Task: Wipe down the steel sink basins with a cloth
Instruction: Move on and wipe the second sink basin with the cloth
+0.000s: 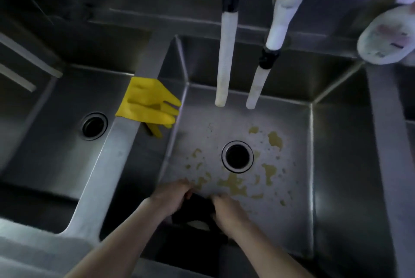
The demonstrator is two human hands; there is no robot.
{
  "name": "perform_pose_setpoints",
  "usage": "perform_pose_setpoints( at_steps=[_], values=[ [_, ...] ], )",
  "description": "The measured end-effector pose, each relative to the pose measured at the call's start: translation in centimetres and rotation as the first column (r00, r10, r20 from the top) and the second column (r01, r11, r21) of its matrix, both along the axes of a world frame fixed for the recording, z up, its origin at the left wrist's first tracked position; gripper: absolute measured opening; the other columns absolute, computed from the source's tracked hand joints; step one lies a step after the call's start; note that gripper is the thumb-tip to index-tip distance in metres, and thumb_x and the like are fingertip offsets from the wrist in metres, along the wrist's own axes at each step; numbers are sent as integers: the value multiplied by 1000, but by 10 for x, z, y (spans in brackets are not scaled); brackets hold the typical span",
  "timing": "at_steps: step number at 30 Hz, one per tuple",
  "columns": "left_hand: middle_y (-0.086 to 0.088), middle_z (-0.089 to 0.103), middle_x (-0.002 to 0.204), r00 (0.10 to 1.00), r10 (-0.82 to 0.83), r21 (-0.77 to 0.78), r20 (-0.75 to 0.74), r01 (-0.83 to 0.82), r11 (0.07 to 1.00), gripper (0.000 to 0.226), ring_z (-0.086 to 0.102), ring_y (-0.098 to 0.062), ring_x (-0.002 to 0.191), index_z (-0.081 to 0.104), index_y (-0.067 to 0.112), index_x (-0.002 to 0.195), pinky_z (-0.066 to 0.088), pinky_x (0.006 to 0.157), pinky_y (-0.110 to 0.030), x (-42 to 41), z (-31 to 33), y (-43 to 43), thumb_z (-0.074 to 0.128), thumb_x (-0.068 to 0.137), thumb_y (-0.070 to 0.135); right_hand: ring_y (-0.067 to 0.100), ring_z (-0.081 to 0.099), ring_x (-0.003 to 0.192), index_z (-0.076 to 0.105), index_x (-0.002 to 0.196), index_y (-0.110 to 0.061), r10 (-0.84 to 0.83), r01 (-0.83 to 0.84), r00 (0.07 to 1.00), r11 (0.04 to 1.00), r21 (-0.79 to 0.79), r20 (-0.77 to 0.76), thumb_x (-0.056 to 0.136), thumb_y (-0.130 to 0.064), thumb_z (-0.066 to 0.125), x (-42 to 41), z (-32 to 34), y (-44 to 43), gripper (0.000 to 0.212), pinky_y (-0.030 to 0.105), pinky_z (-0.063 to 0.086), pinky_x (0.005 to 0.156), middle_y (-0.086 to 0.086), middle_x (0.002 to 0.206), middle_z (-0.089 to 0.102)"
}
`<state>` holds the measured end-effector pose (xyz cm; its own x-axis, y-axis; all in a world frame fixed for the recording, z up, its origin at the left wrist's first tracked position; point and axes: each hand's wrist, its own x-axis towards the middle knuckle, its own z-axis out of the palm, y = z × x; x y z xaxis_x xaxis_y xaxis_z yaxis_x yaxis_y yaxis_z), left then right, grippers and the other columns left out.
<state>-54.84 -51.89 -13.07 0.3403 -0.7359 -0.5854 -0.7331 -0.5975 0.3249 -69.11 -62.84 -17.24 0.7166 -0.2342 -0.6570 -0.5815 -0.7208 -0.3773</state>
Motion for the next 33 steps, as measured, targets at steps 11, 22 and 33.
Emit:
perform_pose_setpoints(
  at_steps=[11,22,33],
  values=[
    [-6,47,134,974,-182,260,132,144,955,33,48,-28,120,49,22,127,43,98,-40,19,9,14,40,96,22,23,-2,149,5,154,-28,361,-360,933,931,-56,-7,96,-12,49,-7,-37,-12,75,48,8,120,-4,163,-4],
    [-2,66,84,767,-423,-25,482,495,868,9,65,-24,84,66,21,78,54,83,-33,46,61,43,64,70,17,27,-18,147,-1,154,-29,645,-664,742,744,-72,-185,98,-22,49,7,-55,33,75,55,-8,116,-6,161,-17],
    [-5,67,95,825,-247,-322,508,448,834,21,65,-27,94,67,15,90,50,90,-37,79,63,43,47,84,13,16,-14,148,1,152,-40,405,-401,914,911,-94,25,102,-33,40,61,-75,24,64,49,7,118,-13,160,-18]
  ],
)
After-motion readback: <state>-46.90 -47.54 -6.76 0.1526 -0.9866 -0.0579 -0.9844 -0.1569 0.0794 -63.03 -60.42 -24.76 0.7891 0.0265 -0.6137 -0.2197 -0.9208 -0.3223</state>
